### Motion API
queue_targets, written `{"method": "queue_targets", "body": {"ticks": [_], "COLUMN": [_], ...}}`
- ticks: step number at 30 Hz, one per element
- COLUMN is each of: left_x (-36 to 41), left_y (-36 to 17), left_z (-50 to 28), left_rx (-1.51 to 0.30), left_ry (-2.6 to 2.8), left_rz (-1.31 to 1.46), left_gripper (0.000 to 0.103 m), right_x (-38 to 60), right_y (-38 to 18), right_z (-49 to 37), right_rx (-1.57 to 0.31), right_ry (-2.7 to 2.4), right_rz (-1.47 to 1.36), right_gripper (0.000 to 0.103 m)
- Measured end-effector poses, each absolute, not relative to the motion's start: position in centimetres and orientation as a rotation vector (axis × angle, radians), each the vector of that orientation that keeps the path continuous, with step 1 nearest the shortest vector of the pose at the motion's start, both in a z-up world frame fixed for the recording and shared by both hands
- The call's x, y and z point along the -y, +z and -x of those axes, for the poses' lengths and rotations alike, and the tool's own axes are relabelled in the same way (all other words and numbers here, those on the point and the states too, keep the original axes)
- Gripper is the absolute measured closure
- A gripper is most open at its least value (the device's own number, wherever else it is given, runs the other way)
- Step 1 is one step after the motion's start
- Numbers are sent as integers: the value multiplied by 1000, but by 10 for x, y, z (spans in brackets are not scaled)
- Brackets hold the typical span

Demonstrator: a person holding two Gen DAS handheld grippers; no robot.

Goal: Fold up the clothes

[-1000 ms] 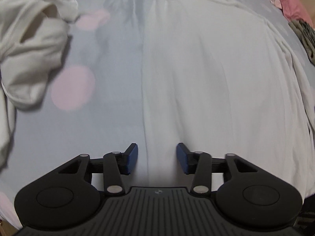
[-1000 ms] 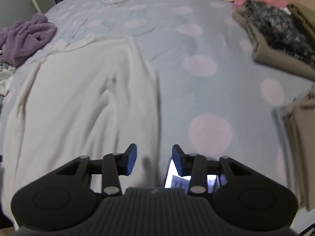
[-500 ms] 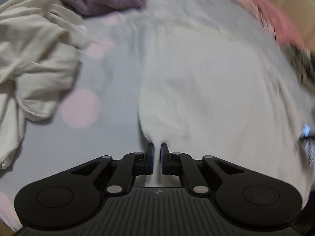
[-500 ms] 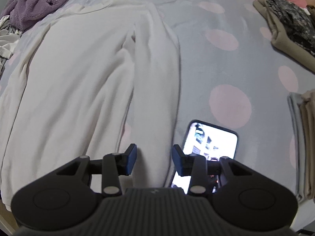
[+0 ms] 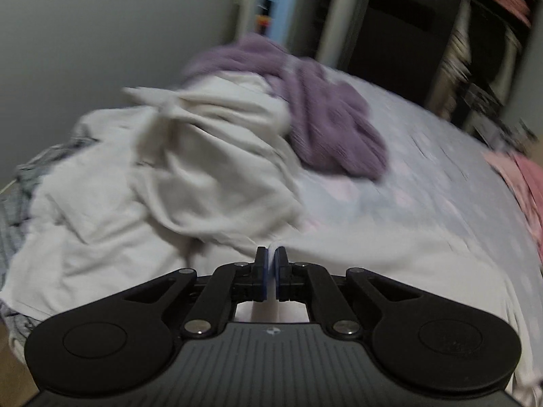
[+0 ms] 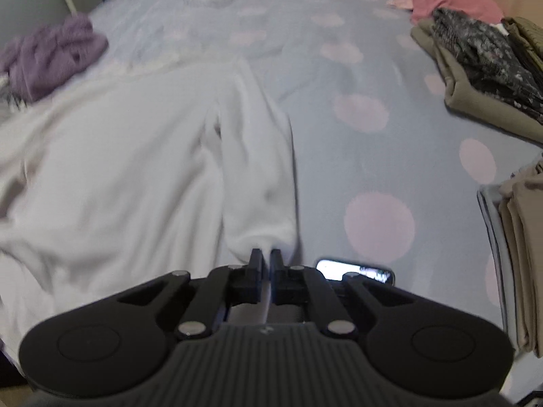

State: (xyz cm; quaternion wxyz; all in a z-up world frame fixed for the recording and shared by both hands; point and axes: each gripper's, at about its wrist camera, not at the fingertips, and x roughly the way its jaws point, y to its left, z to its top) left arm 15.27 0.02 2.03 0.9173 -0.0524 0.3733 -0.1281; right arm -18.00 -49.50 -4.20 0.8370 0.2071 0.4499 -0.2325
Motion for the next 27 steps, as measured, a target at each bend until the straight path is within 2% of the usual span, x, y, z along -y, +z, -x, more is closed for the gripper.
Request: {"method": "queue_targets", "body": {"ticks": [5,9,12,13,15,20,27], "left_x": [-3,10,19,20,22,19,15], "left_y": [7,-3,-8,-9,-12,-16,-14], "left_z": [-169,-162,-157,-156,-153,-153,-153], "left_rx": [-806,-836,-843,-847,-855,-885,-907], "left_ry": [-235,-280,-305,-309,-318,-320,-323], "left_rz": [115,83,47,41,31,48,79], "left_gripper": [101,101,101,101,101,101,101], "right_x": [463,422,398,395,401,431,424], "right_y": [-17,-13,-22,-24,-28,-27,-53], "right_z": [152,122,103,100,102,126,158], "right_rx": [-835,-833,-873,-880,-878,-890,-1039], "right_ry": [-318,-152,-102,-101,-107,-185,-137], "right_rz": [-426,-352,-263,-249,-271,-351,-275], "right_gripper": [98,98,91,81,72,71,69]}}
